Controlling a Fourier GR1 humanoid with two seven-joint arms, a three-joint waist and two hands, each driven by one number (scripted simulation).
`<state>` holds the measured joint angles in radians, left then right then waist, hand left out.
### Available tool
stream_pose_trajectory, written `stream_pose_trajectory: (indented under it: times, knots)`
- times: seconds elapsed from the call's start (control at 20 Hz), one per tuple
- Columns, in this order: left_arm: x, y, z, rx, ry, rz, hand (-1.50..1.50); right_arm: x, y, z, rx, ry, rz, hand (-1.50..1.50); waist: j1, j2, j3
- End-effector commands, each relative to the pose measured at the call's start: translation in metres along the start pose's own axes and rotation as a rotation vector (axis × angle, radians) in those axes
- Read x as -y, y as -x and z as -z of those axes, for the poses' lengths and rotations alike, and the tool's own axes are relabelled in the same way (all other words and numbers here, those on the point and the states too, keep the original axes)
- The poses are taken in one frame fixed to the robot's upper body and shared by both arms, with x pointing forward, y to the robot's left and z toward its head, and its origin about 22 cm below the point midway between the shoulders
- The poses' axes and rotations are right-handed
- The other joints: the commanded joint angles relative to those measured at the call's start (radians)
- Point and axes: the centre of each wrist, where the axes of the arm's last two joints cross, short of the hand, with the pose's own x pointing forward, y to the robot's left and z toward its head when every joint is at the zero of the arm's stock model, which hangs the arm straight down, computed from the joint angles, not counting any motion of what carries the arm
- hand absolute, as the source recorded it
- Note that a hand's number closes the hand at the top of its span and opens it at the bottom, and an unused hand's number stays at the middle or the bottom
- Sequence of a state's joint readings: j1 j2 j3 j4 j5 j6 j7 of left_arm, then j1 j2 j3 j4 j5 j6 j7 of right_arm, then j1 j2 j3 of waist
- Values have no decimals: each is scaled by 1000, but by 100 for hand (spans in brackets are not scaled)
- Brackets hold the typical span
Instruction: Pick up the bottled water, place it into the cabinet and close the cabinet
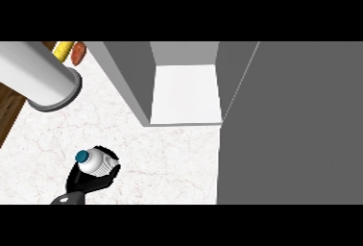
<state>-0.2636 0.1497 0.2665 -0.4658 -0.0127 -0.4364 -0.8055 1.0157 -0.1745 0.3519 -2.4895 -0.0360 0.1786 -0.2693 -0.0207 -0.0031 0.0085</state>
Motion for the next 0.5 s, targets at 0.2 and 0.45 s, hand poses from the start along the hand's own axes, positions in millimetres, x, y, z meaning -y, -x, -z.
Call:
stream_pose_trajectory:
  times: [0.2,0.45]
  knots:
    - [15,15,-2,58,36,-107,150,1,-16,7,25,8,1,-150,2,7,-11]
    - [54,31,0,165,-198,-115,150,0,-23,-1,20,8,-16,-150,1,-2,-10]
